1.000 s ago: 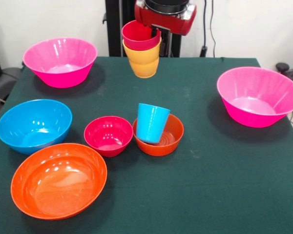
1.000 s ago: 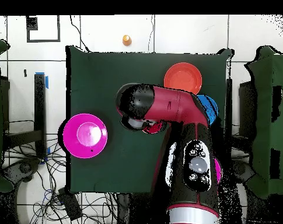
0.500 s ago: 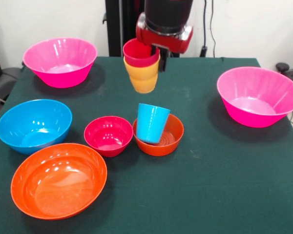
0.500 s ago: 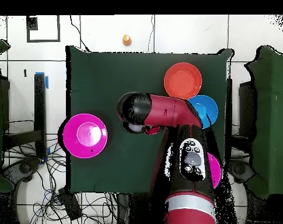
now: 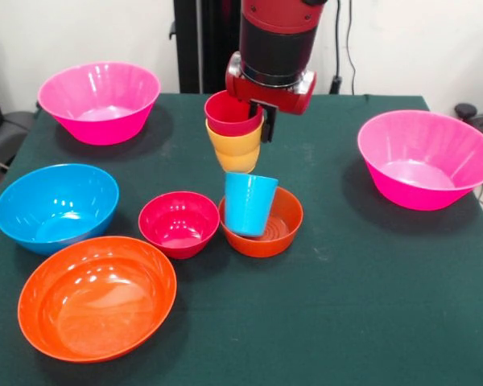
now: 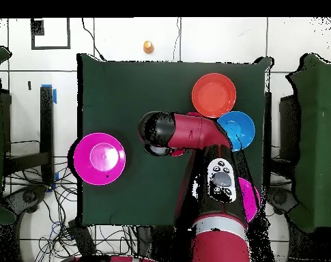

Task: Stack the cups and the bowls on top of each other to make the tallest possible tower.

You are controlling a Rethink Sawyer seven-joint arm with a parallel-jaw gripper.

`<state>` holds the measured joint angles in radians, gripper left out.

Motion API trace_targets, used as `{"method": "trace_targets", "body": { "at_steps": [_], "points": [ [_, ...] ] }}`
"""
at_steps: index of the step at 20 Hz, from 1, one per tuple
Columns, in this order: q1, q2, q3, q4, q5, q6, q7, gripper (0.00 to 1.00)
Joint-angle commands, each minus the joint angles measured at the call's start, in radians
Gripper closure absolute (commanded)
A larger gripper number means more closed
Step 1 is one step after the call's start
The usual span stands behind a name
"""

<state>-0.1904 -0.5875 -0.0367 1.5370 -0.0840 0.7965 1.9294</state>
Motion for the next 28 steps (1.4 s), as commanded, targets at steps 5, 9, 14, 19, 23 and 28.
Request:
{"method": "trace_targets", "body": {
  "at_steps": [5, 9, 14, 19, 23, 28],
  "points": [
    [0.006, 0.013, 0.088, -0.019, -0.017, 0.053, -0.004, 1.0],
    [0.036, -0.021, 0.039, -0.122, -0.124, 0.072, -0.085, 1.0],
    [0.025, -0.03, 0.073, -0.145, -0.094, 0.11, -0.07, 1.0],
    [-0.009, 0.013, 0.148, -0.047, 0.067, -0.03, 0.08, 1.0],
    [0.001, 0.028, 0.139, -0.058, 0.074, -0.063, 0.081, 1.0],
    [0.008, 0.023, 0.131, -0.039, 0.102, -0.029, 0.083, 1.0]
  ]
}}
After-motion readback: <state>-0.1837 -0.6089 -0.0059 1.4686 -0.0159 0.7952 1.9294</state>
